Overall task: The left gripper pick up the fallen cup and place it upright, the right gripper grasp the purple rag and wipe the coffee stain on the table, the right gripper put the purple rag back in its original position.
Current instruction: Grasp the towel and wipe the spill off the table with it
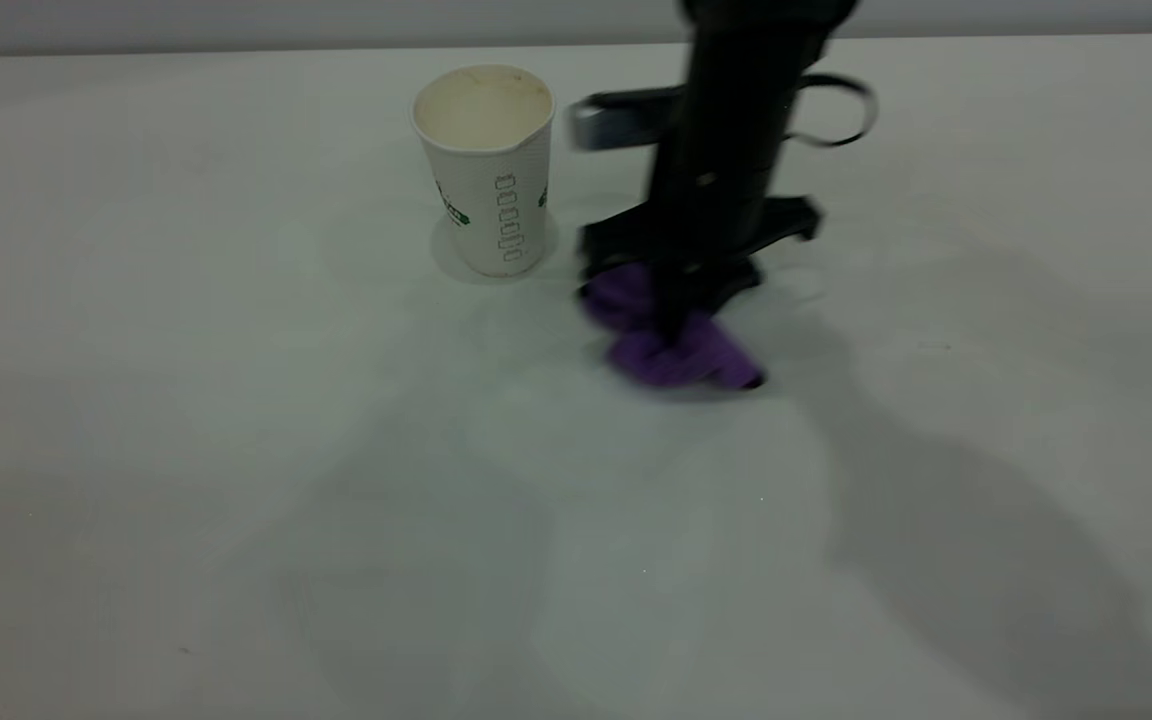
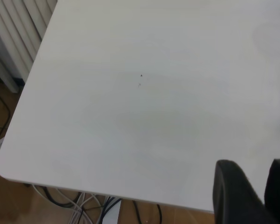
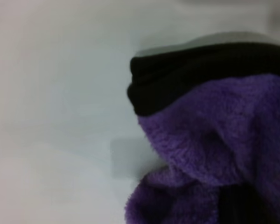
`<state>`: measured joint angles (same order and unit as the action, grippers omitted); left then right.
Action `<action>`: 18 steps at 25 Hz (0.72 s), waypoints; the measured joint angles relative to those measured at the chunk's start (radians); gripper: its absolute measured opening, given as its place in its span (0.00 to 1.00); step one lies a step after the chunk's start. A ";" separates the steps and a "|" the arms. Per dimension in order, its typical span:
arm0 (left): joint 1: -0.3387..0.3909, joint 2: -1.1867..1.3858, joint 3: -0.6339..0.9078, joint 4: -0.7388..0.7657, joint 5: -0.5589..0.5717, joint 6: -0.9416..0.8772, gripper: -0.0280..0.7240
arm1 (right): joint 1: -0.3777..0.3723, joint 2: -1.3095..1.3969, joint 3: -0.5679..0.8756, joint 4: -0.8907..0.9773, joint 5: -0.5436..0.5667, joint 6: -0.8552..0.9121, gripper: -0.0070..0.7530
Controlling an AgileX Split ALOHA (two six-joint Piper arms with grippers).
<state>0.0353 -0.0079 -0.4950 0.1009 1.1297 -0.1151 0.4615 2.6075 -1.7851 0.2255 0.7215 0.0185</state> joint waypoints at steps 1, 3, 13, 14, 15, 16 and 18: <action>0.000 0.000 0.000 0.000 0.000 0.000 0.35 | -0.021 -0.001 0.000 -0.009 0.002 0.004 0.11; 0.000 0.000 0.000 0.000 0.000 0.000 0.35 | -0.071 -0.003 0.000 -0.024 0.003 0.006 0.11; 0.000 0.000 0.000 0.000 0.000 0.000 0.35 | -0.309 -0.008 0.000 -0.075 0.029 0.005 0.12; 0.000 0.000 0.000 0.000 0.000 0.000 0.35 | -0.332 -0.009 0.000 -0.079 0.038 0.005 0.13; 0.000 0.000 0.000 0.000 0.000 0.000 0.35 | -0.348 -0.012 0.000 -0.087 0.050 0.005 0.15; 0.000 0.000 0.000 0.000 0.000 0.000 0.35 | -0.363 -0.016 0.000 -0.094 0.064 0.005 0.19; 0.000 0.000 0.000 0.000 0.000 0.000 0.35 | -0.381 -0.028 0.001 -0.120 0.092 0.005 0.31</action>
<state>0.0353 -0.0079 -0.4950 0.1009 1.1297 -0.1151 0.0806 2.5799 -1.7840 0.1056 0.8137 0.0231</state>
